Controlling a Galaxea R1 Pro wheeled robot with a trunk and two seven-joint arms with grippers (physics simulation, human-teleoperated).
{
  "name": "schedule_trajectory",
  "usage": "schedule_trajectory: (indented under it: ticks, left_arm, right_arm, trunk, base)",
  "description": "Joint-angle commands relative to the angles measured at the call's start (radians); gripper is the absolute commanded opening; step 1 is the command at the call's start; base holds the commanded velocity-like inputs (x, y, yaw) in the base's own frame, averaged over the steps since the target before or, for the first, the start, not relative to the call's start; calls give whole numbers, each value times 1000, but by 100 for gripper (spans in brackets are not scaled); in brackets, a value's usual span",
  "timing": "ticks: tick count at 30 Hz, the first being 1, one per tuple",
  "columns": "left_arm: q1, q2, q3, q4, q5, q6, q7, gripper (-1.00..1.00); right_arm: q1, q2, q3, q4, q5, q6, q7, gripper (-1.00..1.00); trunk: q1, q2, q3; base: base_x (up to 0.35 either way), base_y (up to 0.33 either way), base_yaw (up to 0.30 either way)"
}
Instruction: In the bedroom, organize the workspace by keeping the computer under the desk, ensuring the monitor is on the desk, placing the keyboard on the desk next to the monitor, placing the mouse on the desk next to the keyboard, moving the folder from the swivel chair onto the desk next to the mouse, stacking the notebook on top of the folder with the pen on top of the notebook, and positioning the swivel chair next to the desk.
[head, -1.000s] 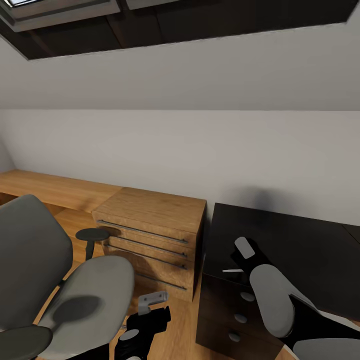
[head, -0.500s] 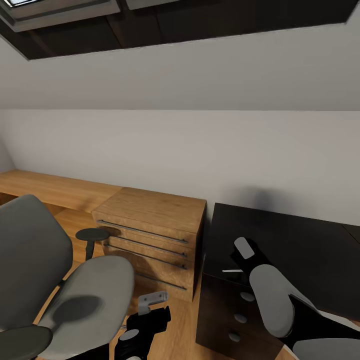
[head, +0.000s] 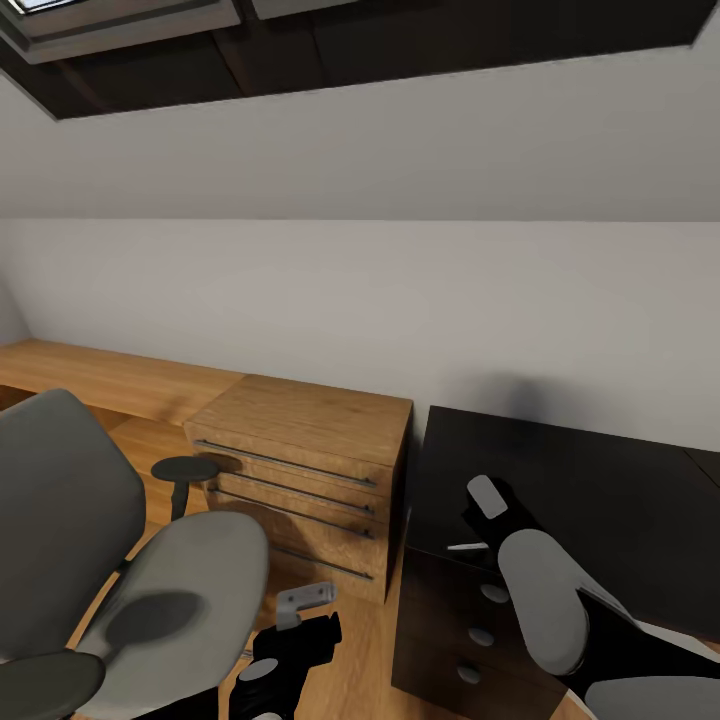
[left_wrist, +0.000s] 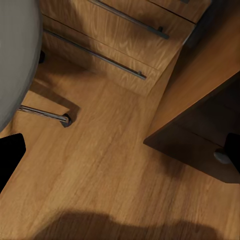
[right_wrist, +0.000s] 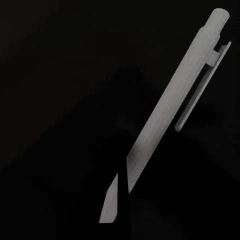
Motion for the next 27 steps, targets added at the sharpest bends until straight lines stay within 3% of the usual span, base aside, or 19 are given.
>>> schedule_trajectory:
  ticks: [1, 27]
  left_arm:
    - [-2, 0, -2, -1, 2, 2, 4, 100]
    - [-2, 0, -2, -1, 2, 2, 4, 100]
  right_arm:
    - [0, 1, -7, -2, -19, 5, -3, -100]
    - [0, 0, -7, -2, -19, 5, -4, -100]
  trunk:
    - [0, -1, -1]
    - [0, -1, -1]
  base:
    - [0, 0, 0]
    - [0, 0, 0]
